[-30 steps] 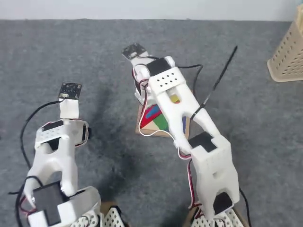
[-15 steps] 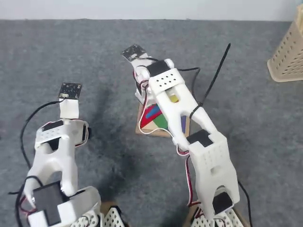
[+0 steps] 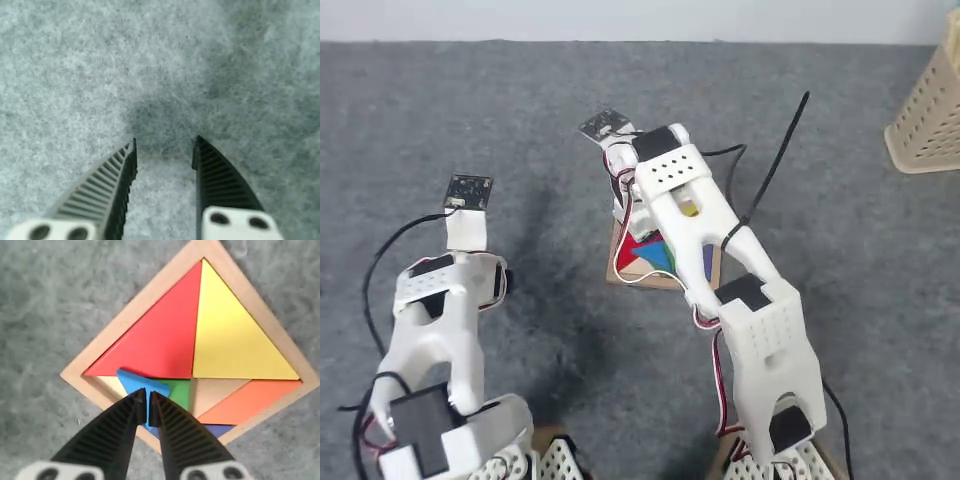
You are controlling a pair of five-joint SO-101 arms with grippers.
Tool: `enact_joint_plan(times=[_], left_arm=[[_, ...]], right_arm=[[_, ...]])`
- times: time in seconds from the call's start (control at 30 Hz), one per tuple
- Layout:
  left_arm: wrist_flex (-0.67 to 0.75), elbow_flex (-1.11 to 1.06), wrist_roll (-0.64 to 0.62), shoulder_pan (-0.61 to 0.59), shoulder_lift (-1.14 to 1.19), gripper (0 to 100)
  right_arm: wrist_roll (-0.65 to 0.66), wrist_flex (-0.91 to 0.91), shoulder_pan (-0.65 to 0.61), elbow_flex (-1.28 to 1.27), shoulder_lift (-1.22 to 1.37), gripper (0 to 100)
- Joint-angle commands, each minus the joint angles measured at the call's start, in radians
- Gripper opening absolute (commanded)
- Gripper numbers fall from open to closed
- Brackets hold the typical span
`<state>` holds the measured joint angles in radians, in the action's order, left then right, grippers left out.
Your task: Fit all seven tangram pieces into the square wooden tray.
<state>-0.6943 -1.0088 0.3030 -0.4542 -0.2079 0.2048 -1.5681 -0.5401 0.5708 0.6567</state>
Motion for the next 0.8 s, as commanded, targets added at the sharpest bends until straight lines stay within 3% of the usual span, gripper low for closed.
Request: enact_joint_plan(times=[0.0,0.27,0.4,0.63,0.77], left_arm=[[0.017,0.008,0.009,0.002,-0.049,17],[0.017,0.008,0.009,0.002,-0.049,18],[0.017,0.008,0.009,0.002,-0.049,18],[0.017,0.005,0.009,0.002,-0.052,18],[0.017,0.004,0.009,0.002,-0.054,18]], right_arm=[[-0.034,-0.005,0.054,0.003,-0.067,0.7],[-0.074,0.007,0.085,0.0,-0.091,0.7],[-0.121,0.013,0.09,-0.123,-0.208,0.7],[-0.103,0.504,0.091,-0.712,-0.538,0.6],[-0.087,0.564,0.093,-0.786,-0.556,0.6]])
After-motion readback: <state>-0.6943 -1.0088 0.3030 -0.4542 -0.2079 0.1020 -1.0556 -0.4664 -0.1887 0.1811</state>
